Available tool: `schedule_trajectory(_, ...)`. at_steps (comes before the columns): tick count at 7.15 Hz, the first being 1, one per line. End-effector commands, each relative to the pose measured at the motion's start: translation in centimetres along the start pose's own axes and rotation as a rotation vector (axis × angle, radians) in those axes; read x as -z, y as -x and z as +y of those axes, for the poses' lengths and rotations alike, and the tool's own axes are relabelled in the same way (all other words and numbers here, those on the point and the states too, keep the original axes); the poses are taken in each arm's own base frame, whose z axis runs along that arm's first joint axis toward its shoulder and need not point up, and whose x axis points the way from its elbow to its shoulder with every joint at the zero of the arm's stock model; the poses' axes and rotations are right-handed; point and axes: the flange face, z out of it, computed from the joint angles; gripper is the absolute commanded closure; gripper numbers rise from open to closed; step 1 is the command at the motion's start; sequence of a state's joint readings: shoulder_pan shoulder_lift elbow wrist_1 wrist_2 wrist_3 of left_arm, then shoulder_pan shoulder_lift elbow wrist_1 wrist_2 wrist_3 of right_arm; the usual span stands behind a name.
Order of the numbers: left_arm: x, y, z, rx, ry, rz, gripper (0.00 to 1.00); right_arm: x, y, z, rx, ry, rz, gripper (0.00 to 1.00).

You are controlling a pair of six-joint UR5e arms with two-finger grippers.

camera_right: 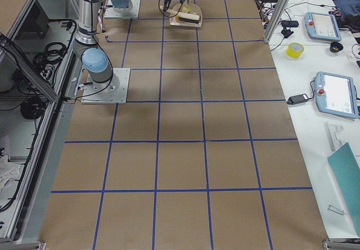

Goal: Sweep and dump trash into bin
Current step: 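Sweep the potato into the dustpan with the right-held brush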

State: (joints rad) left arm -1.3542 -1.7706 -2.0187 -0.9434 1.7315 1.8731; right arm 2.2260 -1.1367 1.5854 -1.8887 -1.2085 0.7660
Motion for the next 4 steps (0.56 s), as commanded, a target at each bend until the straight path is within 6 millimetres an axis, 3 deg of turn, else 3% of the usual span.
schedule_trajectory(1, 0.0, 0.1, 0.0, 0.000, -0.001, -0.001, 0.95, 3.0, -1.7, 0.1, 0.030, -0.092, 0.077, 1.00)
schedule_trajectory(3, 0.0, 0.1, 0.1, 0.001, -0.001, -0.001, 0.95, 7.4, -4.8, -0.8, 0.049, -0.115, 0.076, 1.00)
schedule_trajectory(4, 0.0, 0.1, 0.1, 0.003, -0.001, -0.001, 0.95, 9.7, -7.4, -3.2, 0.028, -0.170, 0.100, 1.00)
